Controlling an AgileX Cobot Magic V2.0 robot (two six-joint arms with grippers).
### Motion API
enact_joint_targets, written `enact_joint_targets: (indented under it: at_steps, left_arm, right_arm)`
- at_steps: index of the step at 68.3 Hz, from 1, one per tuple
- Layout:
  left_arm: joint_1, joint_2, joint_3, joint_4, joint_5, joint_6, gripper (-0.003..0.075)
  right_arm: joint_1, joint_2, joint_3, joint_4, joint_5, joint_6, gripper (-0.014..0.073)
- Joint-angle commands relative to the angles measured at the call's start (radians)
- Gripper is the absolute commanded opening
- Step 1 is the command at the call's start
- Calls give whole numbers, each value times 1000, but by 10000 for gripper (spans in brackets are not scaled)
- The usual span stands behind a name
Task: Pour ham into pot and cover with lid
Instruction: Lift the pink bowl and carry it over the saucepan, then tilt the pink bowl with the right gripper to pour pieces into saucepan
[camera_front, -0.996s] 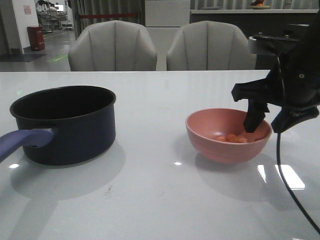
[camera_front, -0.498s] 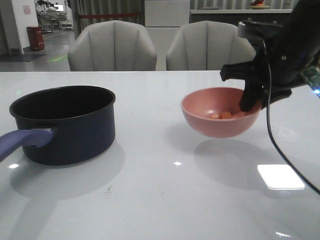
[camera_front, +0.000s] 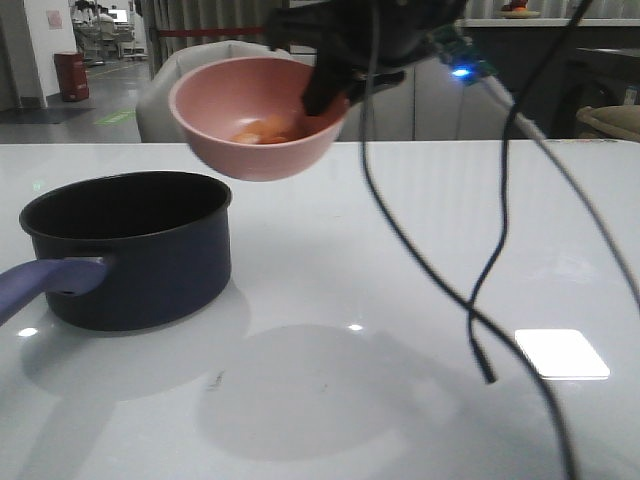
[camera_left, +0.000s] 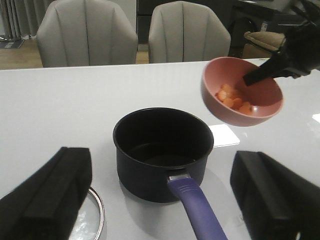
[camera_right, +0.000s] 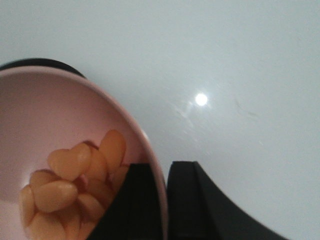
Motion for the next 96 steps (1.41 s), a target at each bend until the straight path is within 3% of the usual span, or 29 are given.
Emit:
enact_joint_targets:
  at_steps: [1, 16, 29, 40, 61, 72, 87, 96]
  left_arm:
    - [-5, 11, -28, -10, -79, 2, 606]
    - [-5, 11, -28, -10, -79, 2, 606]
    - [-5, 11, -28, -10, -79, 2, 606]
    - [-5, 11, -28, -10, -79, 2, 606]
    - [-5, 11, -28, -10, -79, 2, 606]
    - [-5, 10, -28, -10, -79, 2, 606]
    - [-5, 10, -28, -10, -79, 2, 606]
    - [-5, 10, -28, -10, -79, 2, 606]
  right_arm:
    - [43, -27, -45, 9, -235, -17, 127]
    - [99, 43, -45, -1, -583, -17, 127]
    - [122, 130, -44, -141, -903, -19, 127]
    - [142, 166, -37, -217, -1065, -65, 127]
    - [195, 183, -20, -195, -1179, -576, 127]
    - [215, 210, -20, -97, -1264, -860, 127]
    - [256, 284, -20, -83, -1445, -1161, 127]
    - [261, 326, -20, -82, -1574, -1220, 127]
